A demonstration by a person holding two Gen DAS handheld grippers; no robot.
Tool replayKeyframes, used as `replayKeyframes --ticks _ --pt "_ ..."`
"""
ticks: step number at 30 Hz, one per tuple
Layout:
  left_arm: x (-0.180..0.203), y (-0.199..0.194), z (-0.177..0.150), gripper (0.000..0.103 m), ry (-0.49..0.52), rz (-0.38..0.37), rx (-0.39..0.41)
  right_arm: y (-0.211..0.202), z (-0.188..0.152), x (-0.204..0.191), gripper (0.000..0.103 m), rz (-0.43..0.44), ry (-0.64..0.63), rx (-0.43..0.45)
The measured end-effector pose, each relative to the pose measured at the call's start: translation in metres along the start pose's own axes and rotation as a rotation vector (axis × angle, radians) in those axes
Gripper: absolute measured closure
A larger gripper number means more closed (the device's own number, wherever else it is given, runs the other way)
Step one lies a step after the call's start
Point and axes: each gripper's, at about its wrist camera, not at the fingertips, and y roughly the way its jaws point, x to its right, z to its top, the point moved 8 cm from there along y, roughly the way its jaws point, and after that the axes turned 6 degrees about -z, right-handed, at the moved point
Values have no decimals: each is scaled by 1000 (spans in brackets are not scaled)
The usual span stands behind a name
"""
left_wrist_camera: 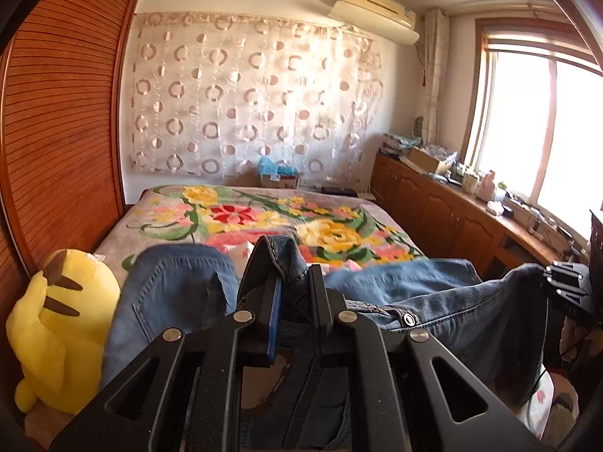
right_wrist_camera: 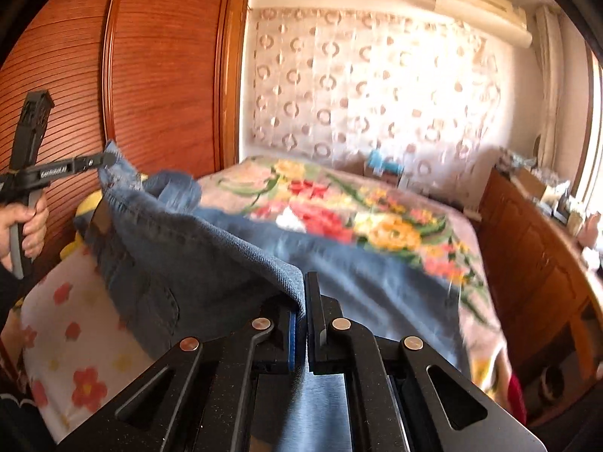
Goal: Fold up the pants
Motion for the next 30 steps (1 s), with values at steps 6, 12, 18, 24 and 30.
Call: replayKeyframes --ticks 6,12,18,24,30 --pt "-26 18 9 89 -44 35 -2 30 41 -16 99 -42 -87 62" --pt "-44 48 -1 89 -62 56 -51 94 50 -22 99 -65 -114 25" --pt "-56 69 -5 88 -70 58 -90 152 60 -19 99 -55 -93 -20" --pt "-61 83 -11 86 -58 75 -132 166 68 -9 99 -40 -97 -36" --pt "-70 91 -16 71 -54 102 -159 181 66 -3 99 -32 -111 -69"
